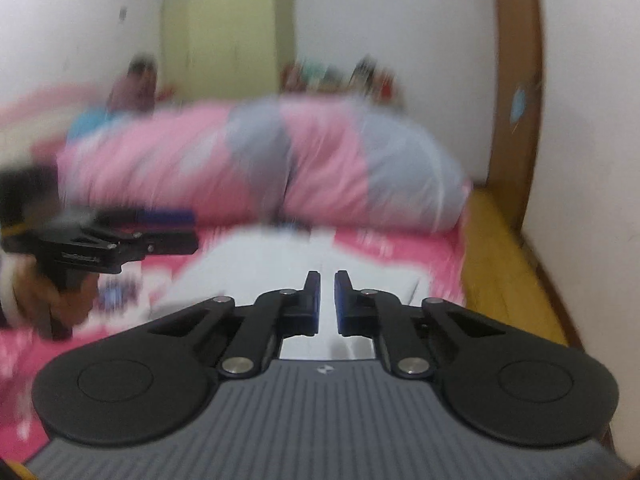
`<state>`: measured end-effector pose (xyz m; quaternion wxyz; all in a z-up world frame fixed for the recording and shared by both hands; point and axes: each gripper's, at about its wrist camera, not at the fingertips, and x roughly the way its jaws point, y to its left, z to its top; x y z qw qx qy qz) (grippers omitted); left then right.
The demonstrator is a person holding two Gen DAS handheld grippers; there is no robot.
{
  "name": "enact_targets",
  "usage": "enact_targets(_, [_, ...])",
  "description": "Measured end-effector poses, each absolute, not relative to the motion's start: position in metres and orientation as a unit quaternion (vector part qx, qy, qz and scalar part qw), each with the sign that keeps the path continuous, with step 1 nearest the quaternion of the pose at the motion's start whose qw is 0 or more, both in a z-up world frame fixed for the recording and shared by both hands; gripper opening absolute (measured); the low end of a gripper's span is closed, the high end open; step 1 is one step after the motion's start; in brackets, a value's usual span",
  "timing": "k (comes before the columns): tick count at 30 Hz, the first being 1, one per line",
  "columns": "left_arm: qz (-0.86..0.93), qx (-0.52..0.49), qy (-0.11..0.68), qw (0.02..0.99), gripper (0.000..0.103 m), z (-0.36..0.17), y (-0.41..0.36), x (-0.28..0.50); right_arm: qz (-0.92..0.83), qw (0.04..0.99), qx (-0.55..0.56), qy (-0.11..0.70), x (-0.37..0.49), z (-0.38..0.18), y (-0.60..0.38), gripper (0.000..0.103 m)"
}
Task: Fold clothes
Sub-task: 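Lower the shirt onto the clothes stack and open both grippers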
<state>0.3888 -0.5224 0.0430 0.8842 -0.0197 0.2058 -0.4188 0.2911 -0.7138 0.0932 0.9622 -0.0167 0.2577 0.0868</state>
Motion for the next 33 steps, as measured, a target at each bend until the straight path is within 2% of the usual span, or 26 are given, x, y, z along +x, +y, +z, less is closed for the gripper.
enact_targets(4, [-0.431,0.034,0.210,0.877,0.070,0.039,-0.551,0.387,0.030,0.941,-0.060,0.333,0.329,0.062,-0.699,0.005])
enact_targets(8, [-0.440,0.080,0.212,0.869,0.071,0.035,-0.576,0.386,-0.009,0.944,-0.032,0.328,0.332,0.049,-0.713,0.002])
enact_targets(12, [-0.410,0.042,0.192,0.891,0.070,0.042,-0.562,0.391,-0.053,0.951,-0.020,0.305,0.328,0.046,-0.724,0.004])
enact_targets(17, [-0.382,0.006,0.164,0.910,0.080,0.055,-0.540,0.395,-0.124,0.968,-0.003,0.218,0.255,0.070,-0.750,0.006])
enact_targets(20, [-0.368,0.011,0.169,0.914,0.080,0.062,-0.533,0.395,-0.104,0.983,0.009,0.150,0.189,0.080,-0.735,0.006])
enact_targets(29, [-0.403,0.052,0.141,0.903,0.080,0.086,-0.490,0.336,-0.036,0.980,-0.027,0.195,0.111,0.012,-0.665,0.004])
enact_targets(33, [-0.457,0.074,0.094,0.882,0.080,0.095,-0.479,0.284,-0.036,0.984,-0.006,0.174,0.103,0.029,-0.668,0.005])
